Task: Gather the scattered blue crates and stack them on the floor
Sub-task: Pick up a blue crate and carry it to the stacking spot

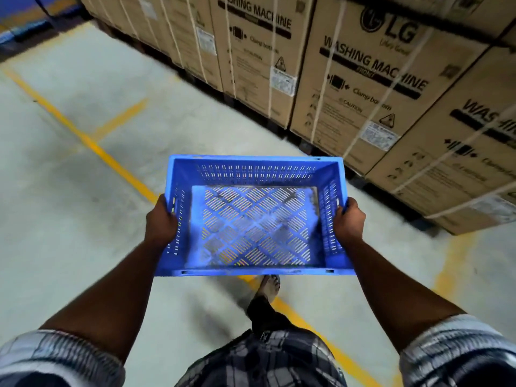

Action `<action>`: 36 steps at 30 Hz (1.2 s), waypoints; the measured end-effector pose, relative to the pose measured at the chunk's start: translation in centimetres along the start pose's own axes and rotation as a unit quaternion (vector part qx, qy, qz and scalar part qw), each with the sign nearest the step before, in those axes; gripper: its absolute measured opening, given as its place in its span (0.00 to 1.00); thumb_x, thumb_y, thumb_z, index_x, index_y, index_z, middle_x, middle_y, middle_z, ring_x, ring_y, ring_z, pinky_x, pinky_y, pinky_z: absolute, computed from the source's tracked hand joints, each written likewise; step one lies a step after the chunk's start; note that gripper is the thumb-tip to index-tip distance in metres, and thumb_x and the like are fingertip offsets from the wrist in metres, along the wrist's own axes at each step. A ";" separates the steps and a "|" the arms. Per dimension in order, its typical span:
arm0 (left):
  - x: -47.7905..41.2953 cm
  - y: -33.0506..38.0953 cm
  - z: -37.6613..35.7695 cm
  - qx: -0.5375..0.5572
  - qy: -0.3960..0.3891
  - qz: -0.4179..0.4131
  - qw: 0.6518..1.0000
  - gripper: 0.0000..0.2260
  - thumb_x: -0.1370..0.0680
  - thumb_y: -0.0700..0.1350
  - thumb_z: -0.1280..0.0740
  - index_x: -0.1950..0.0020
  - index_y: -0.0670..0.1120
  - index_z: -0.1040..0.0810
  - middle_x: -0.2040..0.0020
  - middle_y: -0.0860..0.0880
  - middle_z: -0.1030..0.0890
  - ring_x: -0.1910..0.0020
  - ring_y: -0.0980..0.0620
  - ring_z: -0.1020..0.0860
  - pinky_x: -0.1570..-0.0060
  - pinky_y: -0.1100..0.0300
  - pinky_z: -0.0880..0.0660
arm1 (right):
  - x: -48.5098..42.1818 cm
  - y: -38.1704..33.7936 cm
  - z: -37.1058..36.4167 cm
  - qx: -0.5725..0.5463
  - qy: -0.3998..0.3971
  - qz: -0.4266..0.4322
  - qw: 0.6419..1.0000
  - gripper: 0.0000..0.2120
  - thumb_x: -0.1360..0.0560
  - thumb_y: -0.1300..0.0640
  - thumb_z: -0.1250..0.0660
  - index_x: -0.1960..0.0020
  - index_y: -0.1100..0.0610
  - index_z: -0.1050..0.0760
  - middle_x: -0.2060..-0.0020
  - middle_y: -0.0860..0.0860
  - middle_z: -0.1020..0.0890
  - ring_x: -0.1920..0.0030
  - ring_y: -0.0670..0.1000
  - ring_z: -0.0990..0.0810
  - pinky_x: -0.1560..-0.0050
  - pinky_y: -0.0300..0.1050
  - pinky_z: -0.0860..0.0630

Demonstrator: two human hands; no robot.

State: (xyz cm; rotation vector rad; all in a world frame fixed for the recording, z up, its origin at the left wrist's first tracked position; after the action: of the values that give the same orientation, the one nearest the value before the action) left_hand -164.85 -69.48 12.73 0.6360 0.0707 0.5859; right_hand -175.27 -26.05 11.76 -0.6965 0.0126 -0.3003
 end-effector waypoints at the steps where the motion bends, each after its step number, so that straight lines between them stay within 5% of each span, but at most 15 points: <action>1: -1.8 1.2 -0.4 -0.010 -0.004 -0.016 1.000 0.16 0.27 0.33 0.39 0.40 0.43 0.29 0.49 0.36 0.19 0.50 0.32 0.21 0.53 0.46 0.26 | -1.3 0.0 0.0 -0.001 0.006 -0.009 1.000 0.08 0.22 0.64 0.41 0.45 0.66 0.29 0.53 0.68 0.20 0.52 0.69 0.22 0.55 0.54 0.28; 5: -7.7 5.2 -2.4 -0.025 -0.024 -0.067 0.997 0.16 0.27 0.31 0.39 0.41 0.41 0.30 0.55 0.36 0.19 0.55 0.31 0.21 0.58 0.46 0.26 | -5.9 0.0 0.3 -0.004 0.024 0.002 1.000 0.07 0.23 0.64 0.41 0.46 0.65 0.29 0.56 0.67 0.20 0.55 0.68 0.22 0.58 0.53 0.29; 11: -14.2 9.7 -5.9 -0.042 -0.065 -0.093 0.993 0.18 0.27 0.33 0.39 0.39 0.45 0.32 0.55 0.37 0.19 0.54 0.32 0.20 0.56 0.46 0.24 | -10.6 0.8 1.0 0.025 0.041 -0.016 0.999 0.24 0.21 0.62 0.43 0.25 0.64 0.37 0.53 0.68 0.19 0.53 0.69 0.21 0.54 0.54 0.27; 25: -26.4 16.8 -14.3 -0.087 -0.173 -0.207 0.959 0.19 0.25 0.33 0.39 0.35 0.41 0.32 0.53 0.34 0.19 0.55 0.30 0.20 0.56 0.47 0.25 | -11.9 2.2 -0.6 0.067 0.079 -0.186 0.977 0.26 0.23 0.67 0.42 0.25 0.65 0.39 0.51 0.69 0.20 0.50 0.70 0.22 0.52 0.55 0.27; 36: -28.0 21.8 -21.0 -0.128 -0.227 -0.233 0.937 0.14 0.26 0.33 0.41 0.42 0.43 0.33 0.60 0.36 0.21 0.60 0.32 0.21 0.61 0.48 0.26 | -11.7 5.6 -0.6 0.048 0.116 -0.285 0.950 0.30 0.28 0.72 0.42 0.25 0.65 0.39 0.52 0.70 0.19 0.50 0.70 0.21 0.52 0.56 0.27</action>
State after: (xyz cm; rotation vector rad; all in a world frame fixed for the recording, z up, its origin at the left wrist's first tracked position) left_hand -204.04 -58.96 5.22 0.4630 -0.2798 -0.0231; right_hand -185.02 -19.09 6.74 -0.5526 0.0201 -0.9331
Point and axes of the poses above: each hand's wrist, its own x-axis away from the middle knuckle, its own z-axis out of the back of the hand, y = z × x, the point moved 1 cm from there along -x, towards the middle knuckle
